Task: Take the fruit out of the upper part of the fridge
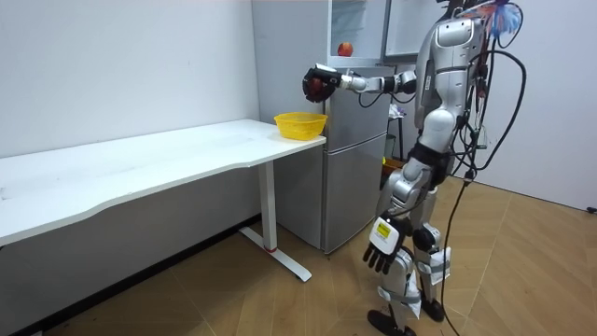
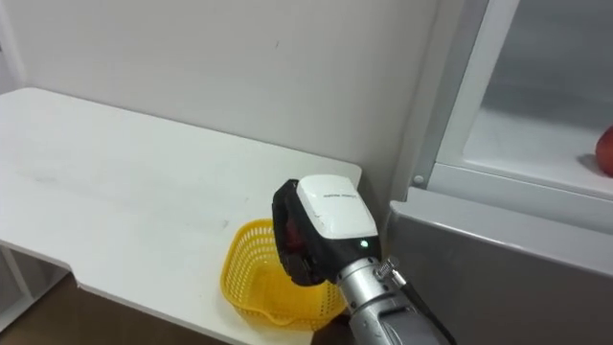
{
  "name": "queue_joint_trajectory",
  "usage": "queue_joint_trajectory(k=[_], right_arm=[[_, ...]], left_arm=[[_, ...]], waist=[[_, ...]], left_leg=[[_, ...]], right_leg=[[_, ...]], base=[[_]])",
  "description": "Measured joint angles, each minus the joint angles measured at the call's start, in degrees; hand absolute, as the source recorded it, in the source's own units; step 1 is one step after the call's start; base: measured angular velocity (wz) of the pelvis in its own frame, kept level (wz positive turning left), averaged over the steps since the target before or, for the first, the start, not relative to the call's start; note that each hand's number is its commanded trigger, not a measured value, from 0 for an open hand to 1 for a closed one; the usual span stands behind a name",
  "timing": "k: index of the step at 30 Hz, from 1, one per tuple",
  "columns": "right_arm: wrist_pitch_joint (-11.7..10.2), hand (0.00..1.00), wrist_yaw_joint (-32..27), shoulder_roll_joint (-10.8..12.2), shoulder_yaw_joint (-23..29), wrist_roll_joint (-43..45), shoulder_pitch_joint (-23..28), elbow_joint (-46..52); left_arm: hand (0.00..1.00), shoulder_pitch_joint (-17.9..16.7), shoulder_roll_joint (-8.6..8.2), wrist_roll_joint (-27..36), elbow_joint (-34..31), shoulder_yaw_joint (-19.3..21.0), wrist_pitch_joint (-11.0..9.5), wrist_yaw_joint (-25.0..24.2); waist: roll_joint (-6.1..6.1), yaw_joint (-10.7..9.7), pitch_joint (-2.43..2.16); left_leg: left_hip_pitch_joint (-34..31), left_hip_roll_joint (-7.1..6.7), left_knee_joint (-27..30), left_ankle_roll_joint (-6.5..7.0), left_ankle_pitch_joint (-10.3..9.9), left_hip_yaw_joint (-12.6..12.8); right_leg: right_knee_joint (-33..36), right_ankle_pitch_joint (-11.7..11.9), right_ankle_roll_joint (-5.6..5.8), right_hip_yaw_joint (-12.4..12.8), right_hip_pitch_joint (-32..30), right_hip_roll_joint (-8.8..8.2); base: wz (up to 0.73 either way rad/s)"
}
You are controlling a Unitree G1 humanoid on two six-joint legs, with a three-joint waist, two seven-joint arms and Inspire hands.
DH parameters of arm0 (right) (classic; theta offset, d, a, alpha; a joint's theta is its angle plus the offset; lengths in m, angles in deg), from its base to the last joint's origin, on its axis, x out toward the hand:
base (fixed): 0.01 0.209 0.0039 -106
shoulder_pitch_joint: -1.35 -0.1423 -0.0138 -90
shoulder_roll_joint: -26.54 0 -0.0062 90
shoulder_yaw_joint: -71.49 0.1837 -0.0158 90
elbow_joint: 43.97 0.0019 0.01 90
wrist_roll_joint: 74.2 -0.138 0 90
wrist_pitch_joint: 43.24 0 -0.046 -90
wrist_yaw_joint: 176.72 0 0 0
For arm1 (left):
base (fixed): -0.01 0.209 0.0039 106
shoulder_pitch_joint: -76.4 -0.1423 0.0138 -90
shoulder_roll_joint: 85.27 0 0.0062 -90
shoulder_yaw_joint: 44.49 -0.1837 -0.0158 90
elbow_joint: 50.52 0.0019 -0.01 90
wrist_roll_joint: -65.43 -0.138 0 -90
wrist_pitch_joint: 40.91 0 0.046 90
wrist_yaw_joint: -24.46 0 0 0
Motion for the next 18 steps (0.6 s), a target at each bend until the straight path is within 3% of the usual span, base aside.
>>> queue_joint_trajectory(k=[3, 5, 6, 7, 18], right_arm=[[-0.01, 1.0, 0.0, 0.0, -0.02, -0.11, 0.0, -0.39], [-0.01, 0.85, 0.0, 0.0, -0.03, -0.13, 0.01, -1.05], [0.0, 0.58, 0.0, 0.0, -0.05, -0.13, 0.04, -1.18], [0.0, 0.0, 0.0, 0.0, -0.12, -0.12, 0.21, -1.34], [-0.04, 0.0, 0.0, -0.05, -1.18, -0.13, 0.81, -1.78]], left_arm=[[0.0, 0.01, 0.0, 0.0, -0.01, -0.07, 0.0, -0.21], [0.0, -0.03, 0.0, 0.0, -0.02, -0.06, 0.0, -0.28], [0.0, -0.03, 0.0, -0.01, -0.05, -0.08, 0.0, -0.28], [0.0, -0.03, 0.0, -0.01, -0.09, -0.08, 0.0, -0.27], [0.0, -0.1, 0.05, -0.02, 0.1, -0.09, -0.02, -0.28]], waist=[[-0.03, 0.33, 0.02], [-0.07, 0.35, 0.03], [-0.11, 0.35, 0.04], [-0.17, 0.37, 0.08], [-0.51, 0.43, 0.13]], left_leg=[[0.0, -0.01, 0.0, 0.0, 0.0, -0.18], [-0.01, -0.03, 0.0, 0.0, 0.0, -0.34], [-0.01, -0.03, 0.02, 0.0, 0.0, -0.34], [-0.01, -0.03, 0.02, 0.0, 0.0, -0.34], [-0.62, -0.06, 0.33, 0.0, 0.0, -0.37]], right_leg=[[-0.01, 0.0, 0.0, -0.07, -0.08, 0.0], [0.0, 0.0, 0.0, -0.08, -0.14, 0.0], [0.0, 0.0, 0.0, -0.08, -0.14, 0.0], [0.01, 0.0, 0.0, -0.09, -0.13, 0.0], [0.04, 0.0, 0.0, -0.11, -0.2, 0.0]], base=[[0.03], [0.05], [0.0], [0.0], [0.0]])
